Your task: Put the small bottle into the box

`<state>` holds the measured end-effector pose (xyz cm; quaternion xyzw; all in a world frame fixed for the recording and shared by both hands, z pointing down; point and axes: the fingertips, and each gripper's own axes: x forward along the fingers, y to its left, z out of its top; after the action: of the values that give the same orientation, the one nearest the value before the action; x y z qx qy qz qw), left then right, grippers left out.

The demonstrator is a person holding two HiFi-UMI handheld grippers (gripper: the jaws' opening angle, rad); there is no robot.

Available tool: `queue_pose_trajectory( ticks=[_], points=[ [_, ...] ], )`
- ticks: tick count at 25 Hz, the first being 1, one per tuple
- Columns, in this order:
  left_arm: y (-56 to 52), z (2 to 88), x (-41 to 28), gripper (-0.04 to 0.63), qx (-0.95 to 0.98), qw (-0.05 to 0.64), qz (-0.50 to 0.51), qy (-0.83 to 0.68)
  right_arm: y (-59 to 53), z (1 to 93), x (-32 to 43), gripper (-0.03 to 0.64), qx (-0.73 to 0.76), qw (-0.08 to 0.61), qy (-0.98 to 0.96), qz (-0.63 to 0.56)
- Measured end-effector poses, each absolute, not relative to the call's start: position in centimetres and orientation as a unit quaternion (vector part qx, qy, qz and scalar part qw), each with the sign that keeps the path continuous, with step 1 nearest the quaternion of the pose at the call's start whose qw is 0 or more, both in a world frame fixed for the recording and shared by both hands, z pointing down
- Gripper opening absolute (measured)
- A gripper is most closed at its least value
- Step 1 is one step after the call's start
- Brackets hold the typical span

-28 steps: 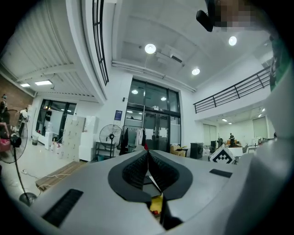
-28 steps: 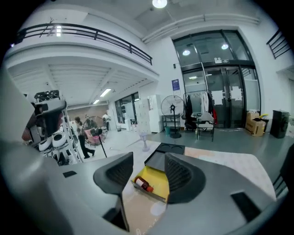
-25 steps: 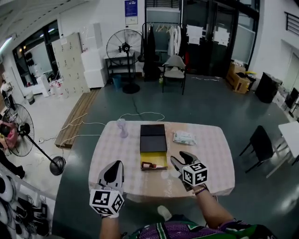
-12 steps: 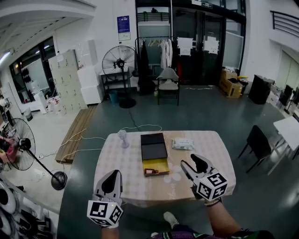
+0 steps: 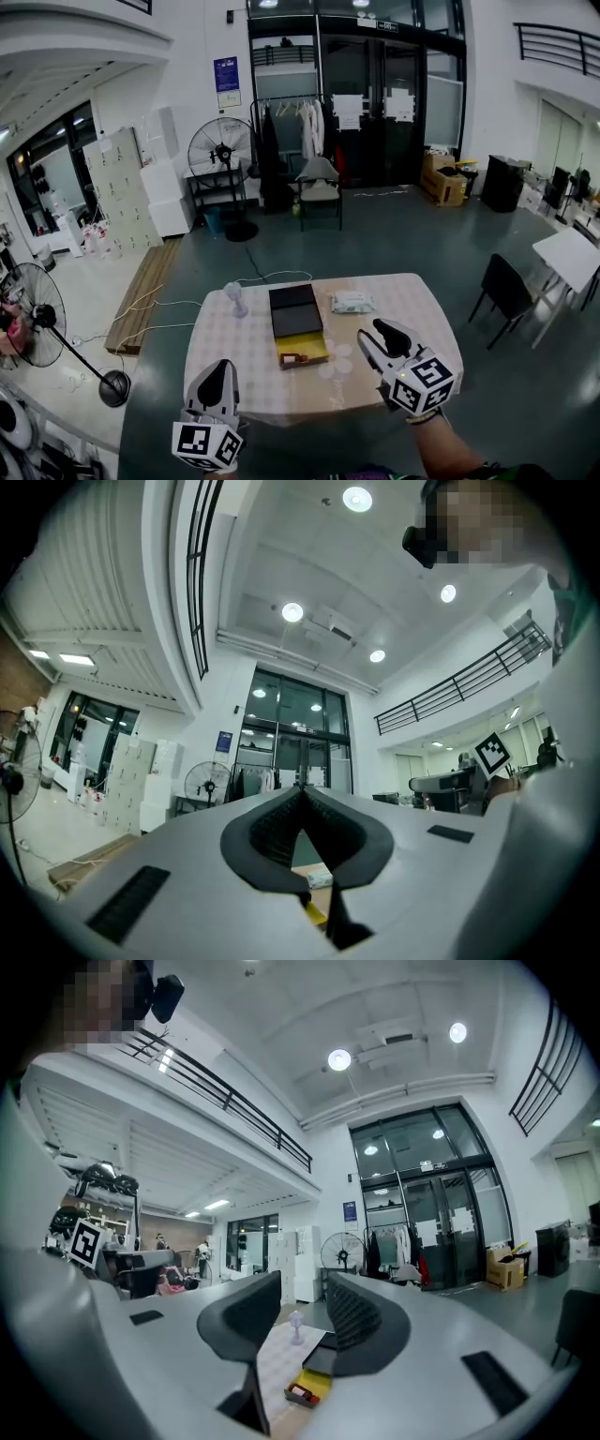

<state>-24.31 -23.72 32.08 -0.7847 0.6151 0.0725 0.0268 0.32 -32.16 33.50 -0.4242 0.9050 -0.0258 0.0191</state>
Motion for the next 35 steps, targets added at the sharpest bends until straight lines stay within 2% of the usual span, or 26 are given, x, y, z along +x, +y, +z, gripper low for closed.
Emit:
queue_pose_trajectory(
  ticks=[17,21,35],
  points=[
    [-22.0,31.9,-14.7,0.023,-0.784,0.019,0.076,0.615,-30.4,32.4,7.8,0.061,-0.404,0.023,0.914,-0.021],
    [-21.4,31.4,-13.6,0.023,-0.781,0.025,0.073,0.619,-29.7,31.9,8.9,0.009,-0.403,0.026,0.915,-0.015],
    [-20.5,30.8,-12.2,0.023,-0.775,0.038,0.064,0.627,-29.2,31.2,9.9,0.005,-0.396,0.025,0.918,-0.012]
  ],
)
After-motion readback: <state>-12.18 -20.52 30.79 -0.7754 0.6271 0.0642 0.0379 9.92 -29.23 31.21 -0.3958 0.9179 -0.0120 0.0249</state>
